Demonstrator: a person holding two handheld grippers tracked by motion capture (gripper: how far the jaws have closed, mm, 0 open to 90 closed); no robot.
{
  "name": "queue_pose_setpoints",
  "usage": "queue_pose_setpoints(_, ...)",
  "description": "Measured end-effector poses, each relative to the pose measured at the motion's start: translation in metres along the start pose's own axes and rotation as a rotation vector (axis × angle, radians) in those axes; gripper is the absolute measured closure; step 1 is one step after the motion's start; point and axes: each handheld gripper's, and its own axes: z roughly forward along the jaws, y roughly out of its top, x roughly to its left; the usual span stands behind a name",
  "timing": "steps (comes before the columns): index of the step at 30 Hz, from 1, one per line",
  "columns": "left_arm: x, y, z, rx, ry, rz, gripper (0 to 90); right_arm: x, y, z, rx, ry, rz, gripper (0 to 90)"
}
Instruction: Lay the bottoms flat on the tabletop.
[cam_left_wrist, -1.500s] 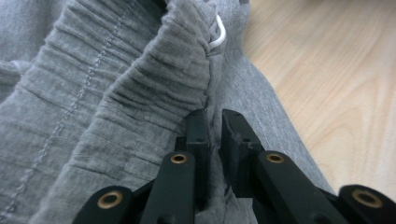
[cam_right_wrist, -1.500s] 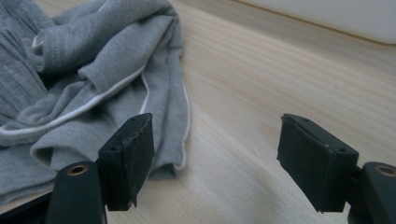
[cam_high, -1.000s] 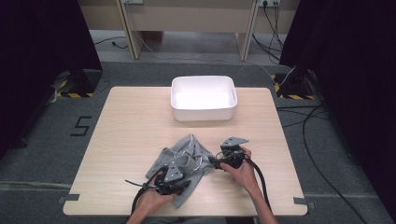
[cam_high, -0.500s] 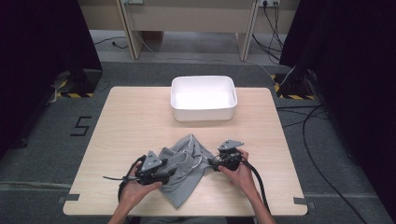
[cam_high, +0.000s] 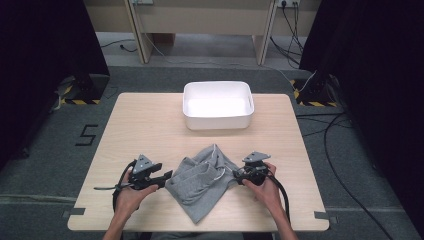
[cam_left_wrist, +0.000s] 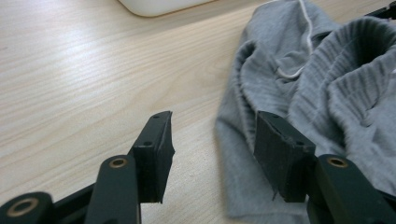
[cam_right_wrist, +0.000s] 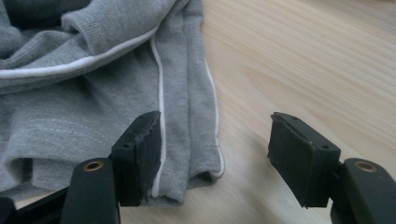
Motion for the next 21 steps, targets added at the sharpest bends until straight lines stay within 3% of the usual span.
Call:
queue_pose_setpoints(4, 0.002, -0.001, 0.003, 0.009, 0.0, -0.011, 45.7, -0.002, -0.004, -0.01, -0.014, -0.016, -0.005, 35.5)
queue_pose_setpoints(10, 0.006, -0.003, 0.005, 0.022, 0.006, -0.02, 45.7, 0.005, 0.005, -0.028, -0.103, 0.063, -0.004, 36.0)
queue_pose_setpoints(21, 0.01, -0.006, 0.003, 0.027, 0.021, -0.035, 45.7, 0.033, 0.025, -0.04, -0.18, 0.215, -0.066, 39.3)
